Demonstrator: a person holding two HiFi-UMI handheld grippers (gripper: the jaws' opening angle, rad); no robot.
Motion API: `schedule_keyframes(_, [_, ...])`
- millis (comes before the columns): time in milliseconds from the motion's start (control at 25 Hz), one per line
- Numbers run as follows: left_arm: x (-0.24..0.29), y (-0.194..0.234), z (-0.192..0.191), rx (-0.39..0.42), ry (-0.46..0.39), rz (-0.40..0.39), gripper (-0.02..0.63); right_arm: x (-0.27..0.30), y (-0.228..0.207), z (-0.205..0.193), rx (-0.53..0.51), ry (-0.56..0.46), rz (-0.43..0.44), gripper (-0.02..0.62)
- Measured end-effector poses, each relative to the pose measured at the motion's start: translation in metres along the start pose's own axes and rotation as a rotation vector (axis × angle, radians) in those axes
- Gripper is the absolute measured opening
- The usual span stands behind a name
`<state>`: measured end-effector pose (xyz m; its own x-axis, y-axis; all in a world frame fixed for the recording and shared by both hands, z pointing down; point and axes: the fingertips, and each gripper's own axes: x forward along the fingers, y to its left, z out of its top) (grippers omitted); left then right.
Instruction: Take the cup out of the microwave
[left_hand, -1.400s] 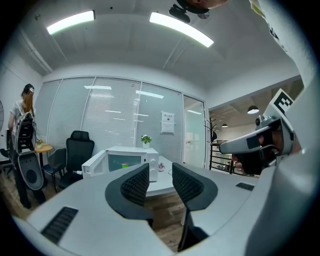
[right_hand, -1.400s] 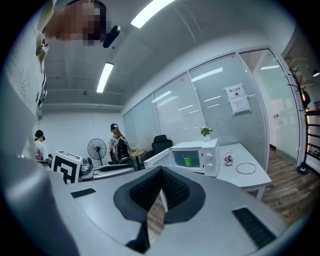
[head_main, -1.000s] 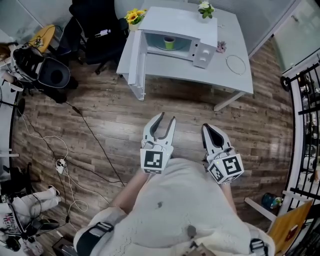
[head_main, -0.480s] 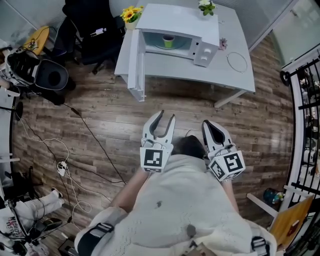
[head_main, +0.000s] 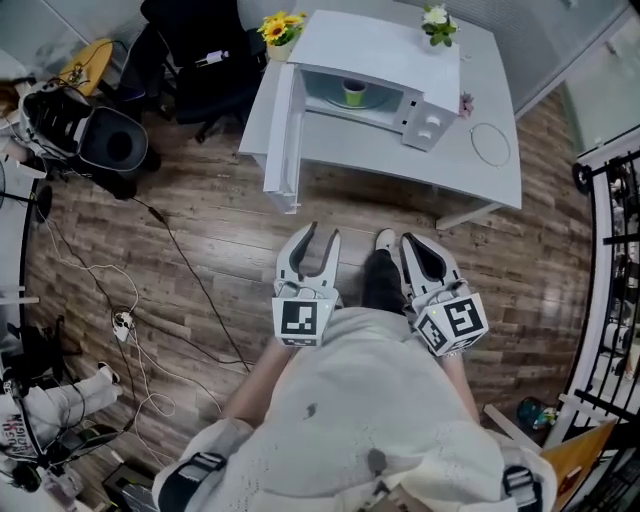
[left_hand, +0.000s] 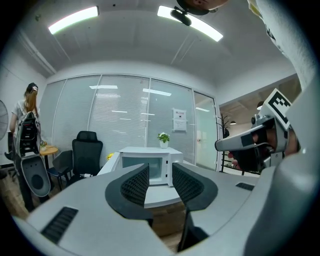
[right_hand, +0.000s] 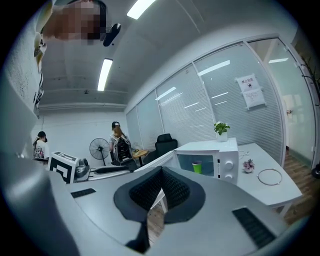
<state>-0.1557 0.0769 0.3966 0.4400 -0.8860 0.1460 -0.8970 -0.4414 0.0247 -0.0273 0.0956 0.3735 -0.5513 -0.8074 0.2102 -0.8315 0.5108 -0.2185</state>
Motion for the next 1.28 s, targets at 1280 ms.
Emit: schedule_keyframes(1280, [0.276, 0.015, 0.008, -0.047, 0.037, 0.223, 0.155, 0.189, -0.227, 0.085, -0.069, 0.050, 0.275, 0.008])
